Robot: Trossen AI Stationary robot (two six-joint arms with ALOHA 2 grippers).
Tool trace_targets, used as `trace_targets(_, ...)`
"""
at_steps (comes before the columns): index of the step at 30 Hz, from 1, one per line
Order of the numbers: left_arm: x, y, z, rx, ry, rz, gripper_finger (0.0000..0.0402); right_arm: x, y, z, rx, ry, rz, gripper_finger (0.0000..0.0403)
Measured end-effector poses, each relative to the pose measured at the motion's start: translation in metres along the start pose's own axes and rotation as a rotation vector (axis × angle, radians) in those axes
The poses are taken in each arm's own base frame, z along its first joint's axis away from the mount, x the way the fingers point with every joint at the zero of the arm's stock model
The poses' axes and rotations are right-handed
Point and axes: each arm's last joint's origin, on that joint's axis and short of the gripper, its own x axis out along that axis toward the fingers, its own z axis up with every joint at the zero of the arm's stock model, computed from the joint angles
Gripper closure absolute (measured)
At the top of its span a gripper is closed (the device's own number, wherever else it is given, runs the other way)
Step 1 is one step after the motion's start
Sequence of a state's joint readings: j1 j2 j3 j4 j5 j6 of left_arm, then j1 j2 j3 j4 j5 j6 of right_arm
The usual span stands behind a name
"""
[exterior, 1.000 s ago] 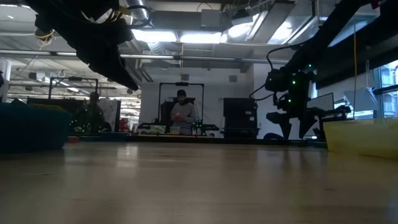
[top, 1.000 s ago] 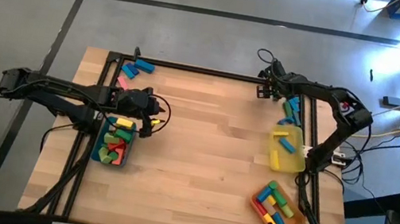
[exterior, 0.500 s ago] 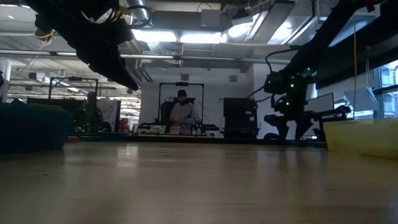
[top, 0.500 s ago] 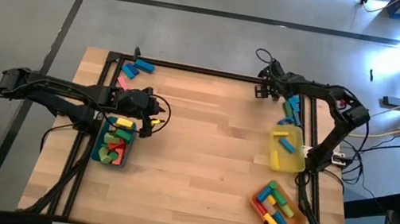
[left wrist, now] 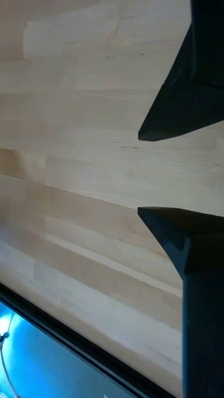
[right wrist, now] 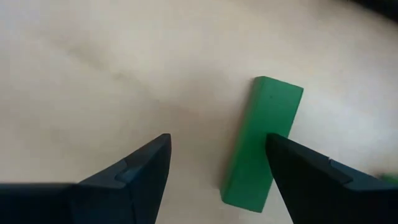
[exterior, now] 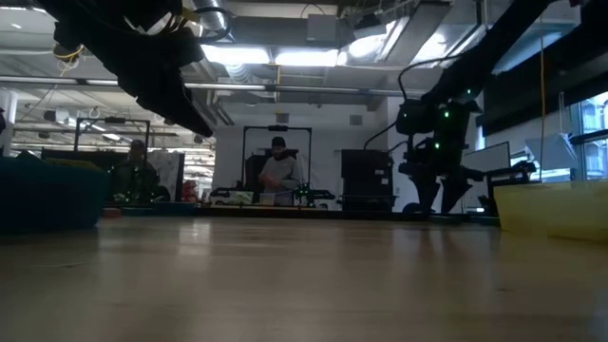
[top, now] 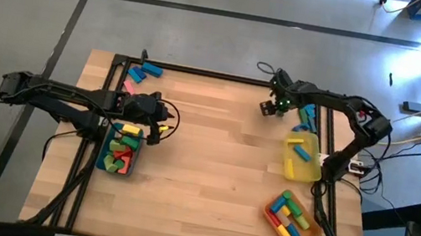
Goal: Sort blocks by size
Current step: Put the green rectangular block into the yellow bin
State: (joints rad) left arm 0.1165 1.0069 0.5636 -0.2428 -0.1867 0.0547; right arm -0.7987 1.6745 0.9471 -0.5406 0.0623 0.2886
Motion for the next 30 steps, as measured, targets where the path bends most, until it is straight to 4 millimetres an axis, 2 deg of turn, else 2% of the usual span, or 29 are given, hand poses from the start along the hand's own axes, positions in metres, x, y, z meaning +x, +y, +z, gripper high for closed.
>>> trace_targets(4,0.0,0.0,0.0,-0.002,0.0,0.0,0.0233,-0.016,0.002,0.0,0.019,-0.041,0.007,0.0139)
trace_targets(9,0.0,0.0,0.0,0.0,0.001,0.0,0.0233,-0.018,-0.006,-0.004,0.031,-0.016,-0.099,0.0139)
trace_targets(19,0.0,0.0,0.0,-0.002,0.003,0.0,0.0233,0.009,-0.008,-0.012,0.051,0.07,-0.059,0.0139)
trace_targets(24,0.0,0.0,0.0,-0.002,0.003,0.0,0.0233,0.014,-0.007,-0.011,0.05,0.077,-0.052,0.0142)
trace_targets(30,0.0,0.0,0.0,-0.002,0.003,0.0,0.0233,0.015,-0.007,-0.011,0.043,0.083,-0.047,0.0189)
